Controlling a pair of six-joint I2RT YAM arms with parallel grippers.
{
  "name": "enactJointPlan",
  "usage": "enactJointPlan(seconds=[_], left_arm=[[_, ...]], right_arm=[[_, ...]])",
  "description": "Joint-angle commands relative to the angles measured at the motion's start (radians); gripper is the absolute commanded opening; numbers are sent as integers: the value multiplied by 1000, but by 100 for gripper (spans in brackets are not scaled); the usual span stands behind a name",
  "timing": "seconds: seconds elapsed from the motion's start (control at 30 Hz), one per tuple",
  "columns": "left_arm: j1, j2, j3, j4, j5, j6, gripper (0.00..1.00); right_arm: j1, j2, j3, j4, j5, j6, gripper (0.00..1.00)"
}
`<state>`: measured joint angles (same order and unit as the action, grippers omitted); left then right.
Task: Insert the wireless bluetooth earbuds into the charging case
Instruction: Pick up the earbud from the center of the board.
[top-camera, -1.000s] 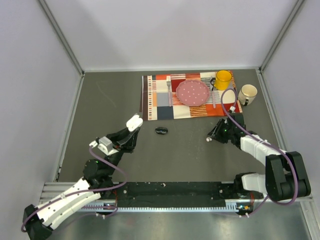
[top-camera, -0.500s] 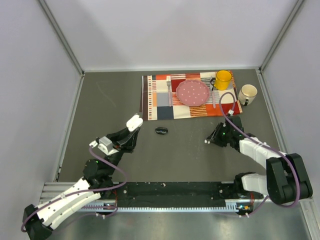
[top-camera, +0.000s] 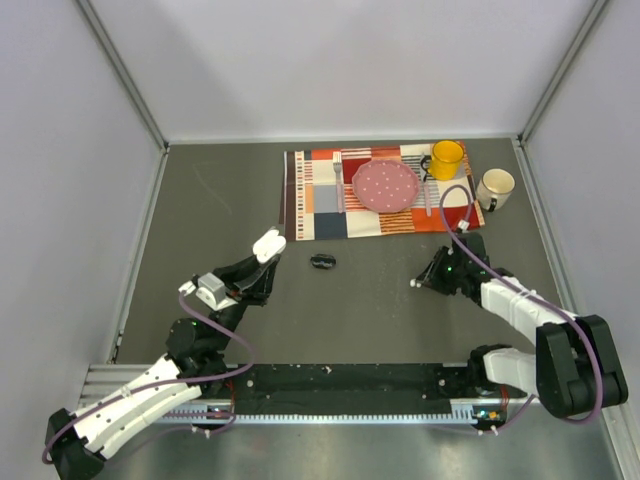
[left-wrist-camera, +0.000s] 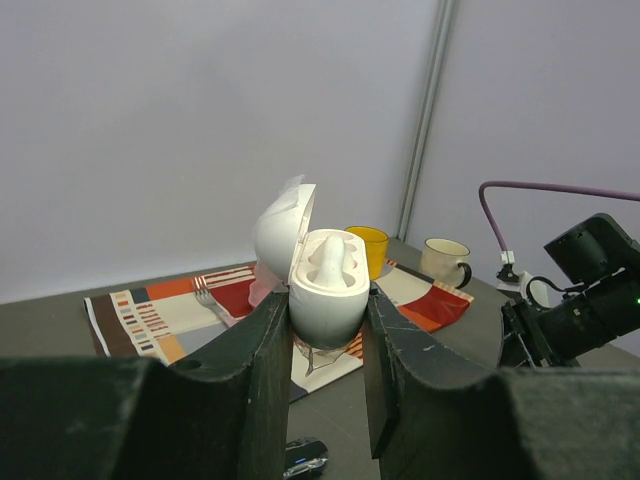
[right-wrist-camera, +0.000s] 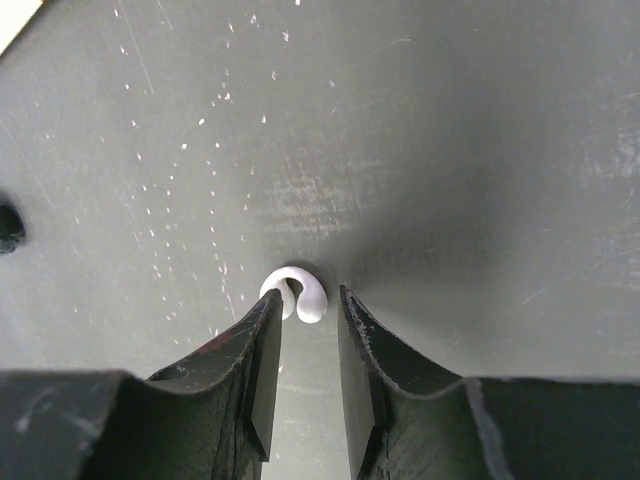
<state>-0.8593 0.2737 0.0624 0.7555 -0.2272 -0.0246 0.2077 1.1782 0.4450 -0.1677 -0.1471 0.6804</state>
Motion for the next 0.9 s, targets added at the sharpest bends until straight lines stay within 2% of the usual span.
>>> enactJointPlan(seconds=[0.0, 0.3, 0.87], left_arm=[[-3, 4, 2, 42, -9, -5, 0], [-3, -11, 4, 30, -14, 0, 0], [-3, 12, 8, 44, -4, -3, 0]], right_arm=[[12, 6, 60, -1, 20, -88, 28], [10, 110, 121, -3, -29, -211, 27], [13, 127, 81, -27, -58, -252, 25]])
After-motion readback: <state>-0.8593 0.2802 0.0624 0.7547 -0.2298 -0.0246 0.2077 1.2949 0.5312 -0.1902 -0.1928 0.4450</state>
